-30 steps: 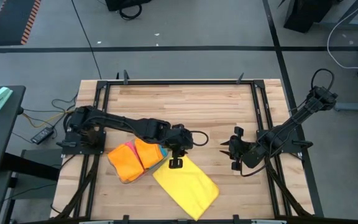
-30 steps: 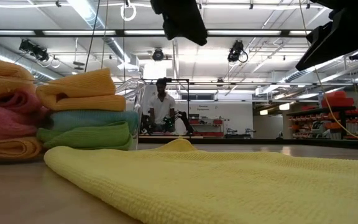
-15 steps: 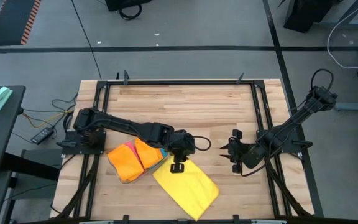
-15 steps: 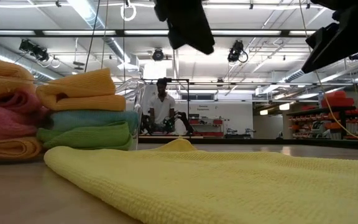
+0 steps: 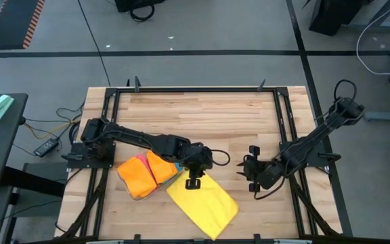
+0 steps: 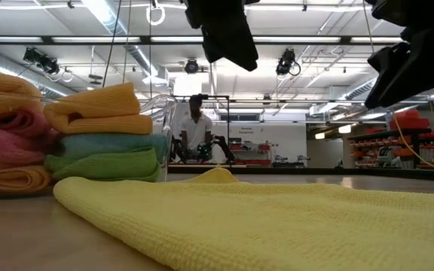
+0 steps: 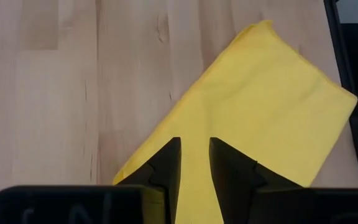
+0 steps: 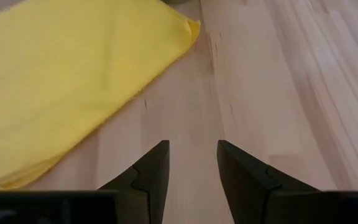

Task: Fold microfiber towels
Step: Fold the yellow microfiber cloth

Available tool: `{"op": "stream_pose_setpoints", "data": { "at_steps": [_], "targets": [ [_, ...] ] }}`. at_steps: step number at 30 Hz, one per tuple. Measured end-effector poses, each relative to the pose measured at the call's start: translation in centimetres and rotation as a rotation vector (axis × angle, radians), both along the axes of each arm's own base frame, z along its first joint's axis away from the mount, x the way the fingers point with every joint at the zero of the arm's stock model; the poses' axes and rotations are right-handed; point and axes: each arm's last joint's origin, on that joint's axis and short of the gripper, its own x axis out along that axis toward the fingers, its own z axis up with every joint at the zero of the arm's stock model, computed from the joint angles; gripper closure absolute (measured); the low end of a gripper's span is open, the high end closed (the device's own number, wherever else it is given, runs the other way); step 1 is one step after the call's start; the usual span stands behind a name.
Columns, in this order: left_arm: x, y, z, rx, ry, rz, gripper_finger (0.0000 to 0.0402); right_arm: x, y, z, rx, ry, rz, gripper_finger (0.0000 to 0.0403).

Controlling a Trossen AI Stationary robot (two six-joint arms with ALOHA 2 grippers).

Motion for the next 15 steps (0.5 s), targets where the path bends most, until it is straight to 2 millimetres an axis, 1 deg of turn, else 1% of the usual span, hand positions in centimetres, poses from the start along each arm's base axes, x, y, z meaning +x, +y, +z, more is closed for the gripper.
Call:
{"op": "stream_pose_setpoints", "data": {
  "at_steps": [8,15],
  "targets": [
    [0.2,-0.1,-0.6,0.003,0.013,-0.001,0.0307,0.5,0.4,-0.9,-0.004,0.018,-0.011,0.026],
    [0.3,-0.1,-0.6,0.003,0.01,0.0,0.0315,0.8,0.5,-1.3,-0.008,0.024,-0.013,0.026]
  ]
}}
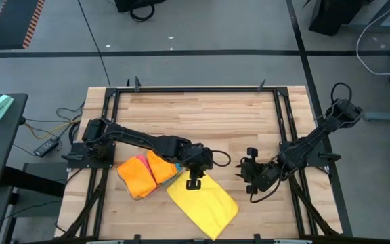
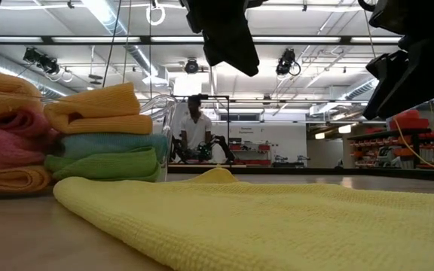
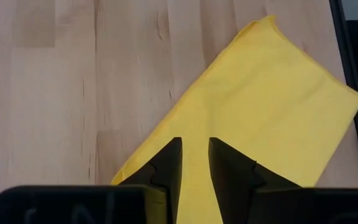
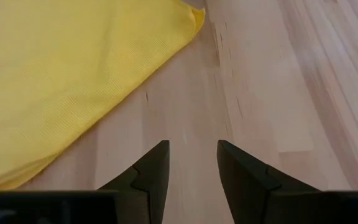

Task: Fold microfiber towels
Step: Fold the yellow microfiber cloth

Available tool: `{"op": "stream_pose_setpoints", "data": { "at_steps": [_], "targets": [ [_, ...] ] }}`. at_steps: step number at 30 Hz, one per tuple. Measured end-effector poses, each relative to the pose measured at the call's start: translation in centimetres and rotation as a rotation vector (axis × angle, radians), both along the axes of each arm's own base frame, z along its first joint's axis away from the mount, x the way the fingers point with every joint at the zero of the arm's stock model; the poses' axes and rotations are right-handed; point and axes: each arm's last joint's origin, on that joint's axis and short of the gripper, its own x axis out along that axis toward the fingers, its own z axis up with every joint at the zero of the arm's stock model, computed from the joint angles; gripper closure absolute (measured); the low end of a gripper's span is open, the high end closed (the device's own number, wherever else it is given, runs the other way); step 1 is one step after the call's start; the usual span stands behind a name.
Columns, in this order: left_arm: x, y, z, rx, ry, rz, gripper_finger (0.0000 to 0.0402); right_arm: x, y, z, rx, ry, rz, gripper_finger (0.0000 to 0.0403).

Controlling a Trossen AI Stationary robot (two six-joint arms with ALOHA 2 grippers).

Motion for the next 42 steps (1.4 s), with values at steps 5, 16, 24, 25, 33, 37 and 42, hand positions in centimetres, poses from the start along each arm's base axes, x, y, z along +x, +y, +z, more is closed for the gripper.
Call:
{"op": "stream_pose_setpoints", "data": {
  "at_steps": [5,16,24,25,33,37,42],
  "targets": [
    [0.0,-0.02,0.01,0.0,-0.001,-0.001,0.0315,0.02,0.0,0.03,0.002,-0.003,-0.001,0.026],
    [-0.01,-0.01,-0.01,0.0,0.0,0.0,0.0312,0.03,0.0,0.04,0.003,-0.004,-0.001,0.026],
    [-0.01,-0.02,-0.01,0.0,0.001,0.0,0.0319,0.03,0.0,0.04,0.003,-0.004,-0.001,0.026],
    [-0.01,-0.01,-0.01,0.0,0.001,0.0,0.0318,0.03,0.0,0.05,0.003,-0.005,-0.001,0.026],
    [-0.01,-0.01,0.0,0.0,0.0,0.0,0.0311,0.03,0.0,0.05,0.003,-0.004,-0.001,0.026],
    [-0.01,-0.01,0.0,-0.001,0.0,0.0,0.0315,0.03,0.0,0.05,0.003,-0.004,-0.001,0.026],
    [-0.01,-0.01,0.0,-0.001,0.0,0.0,0.0321,0.03,0.0,0.05,0.003,-0.004,-0.001,0.026]
  ]
}}
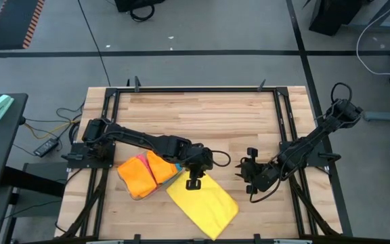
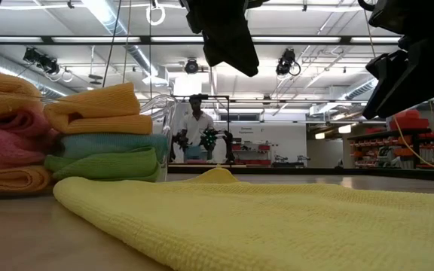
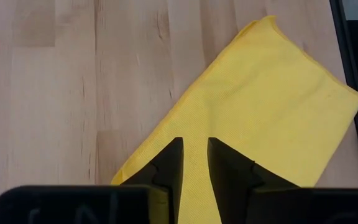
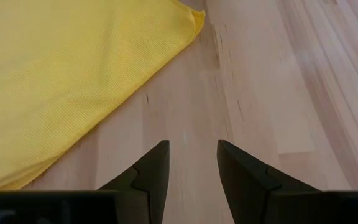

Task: Fold microfiber towels
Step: Fold the yellow microfiber cloth

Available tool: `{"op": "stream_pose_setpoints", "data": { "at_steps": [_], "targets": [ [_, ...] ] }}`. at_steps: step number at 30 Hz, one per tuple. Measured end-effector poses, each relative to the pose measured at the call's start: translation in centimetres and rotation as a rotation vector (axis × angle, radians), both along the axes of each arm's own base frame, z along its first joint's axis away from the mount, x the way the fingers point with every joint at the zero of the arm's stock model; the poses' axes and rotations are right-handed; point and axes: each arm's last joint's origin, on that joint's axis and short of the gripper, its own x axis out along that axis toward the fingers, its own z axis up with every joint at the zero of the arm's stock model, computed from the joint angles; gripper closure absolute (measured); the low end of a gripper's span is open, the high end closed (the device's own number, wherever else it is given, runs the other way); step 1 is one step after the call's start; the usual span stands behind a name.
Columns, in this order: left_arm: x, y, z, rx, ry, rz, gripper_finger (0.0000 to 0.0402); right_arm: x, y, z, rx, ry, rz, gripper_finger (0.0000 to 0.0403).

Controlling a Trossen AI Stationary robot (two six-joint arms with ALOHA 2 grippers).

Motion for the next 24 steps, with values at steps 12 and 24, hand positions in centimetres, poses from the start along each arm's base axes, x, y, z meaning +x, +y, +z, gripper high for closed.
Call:
{"op": "stream_pose_setpoints", "data": {
  "at_steps": [12,24],
  "targets": [
    [0.0,0.0,0.0,0.0,-0.001,0.0,0.0312,0.0,0.0,0.0,0.0,0.0,0.0,0.026],
    [1.2,-0.8,-1.2,-0.017,-0.046,-0.018,0.0322,0.0,0.0,0.0,0.003,-0.004,0.0,0.026]
  ]
}}
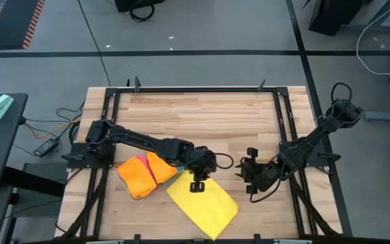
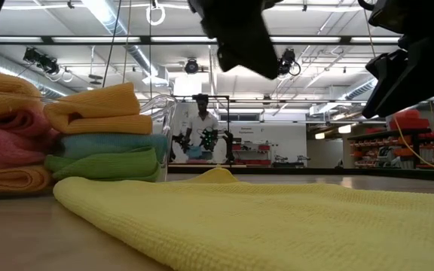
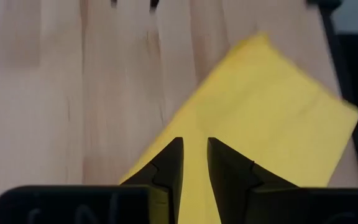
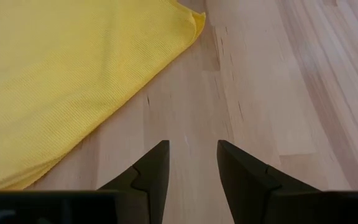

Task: Fold microfiber towels
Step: Fold the yellow microfiber cloth

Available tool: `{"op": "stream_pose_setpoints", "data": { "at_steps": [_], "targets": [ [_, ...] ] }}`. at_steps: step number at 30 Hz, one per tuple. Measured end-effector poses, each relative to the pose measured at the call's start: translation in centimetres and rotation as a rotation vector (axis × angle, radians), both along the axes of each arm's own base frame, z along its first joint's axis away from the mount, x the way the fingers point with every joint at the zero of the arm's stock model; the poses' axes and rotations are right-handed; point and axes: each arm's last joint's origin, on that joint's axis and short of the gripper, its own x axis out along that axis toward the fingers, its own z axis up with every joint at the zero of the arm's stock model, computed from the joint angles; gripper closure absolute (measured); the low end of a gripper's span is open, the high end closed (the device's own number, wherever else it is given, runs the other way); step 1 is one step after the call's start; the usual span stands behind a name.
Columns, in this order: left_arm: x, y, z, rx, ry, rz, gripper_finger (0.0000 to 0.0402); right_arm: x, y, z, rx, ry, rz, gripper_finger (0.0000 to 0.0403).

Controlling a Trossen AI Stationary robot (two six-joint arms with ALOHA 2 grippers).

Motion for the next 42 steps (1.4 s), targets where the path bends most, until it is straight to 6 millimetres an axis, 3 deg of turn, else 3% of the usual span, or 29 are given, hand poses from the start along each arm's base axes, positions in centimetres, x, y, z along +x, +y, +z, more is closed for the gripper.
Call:
{"op": "stream_pose_setpoints", "data": {
  "at_steps": [15,21,26,36,42],
  "targets": [
    [0.0,-1.6,-0.8,0.04,0.0,-0.104,0.0321,0.0,0.0,0.0,0.003,-0.003,0.0,0.026],
    [0.7,-1.5,-3.2,0.07,0.045,-0.047,0.0321,0.1,0.1,0.1,0.005,-0.012,0.005,0.026],
    [0.9,0.0,-5.1,0.076,0.153,0.038,0.0291,0.2,0.2,0.2,0.011,-0.025,0.01,0.026],
    [1.2,2.7,-6.8,0.093,0.244,0.064,0.0192,0.7,0.1,0.4,0.005,-0.055,0.03,0.026],
    [1.2,4.4,-8.2,0.064,0.33,0.082,0.0185,1.0,-0.4,0.5,0.007,-0.057,0.011,0.026]
  ]
}}
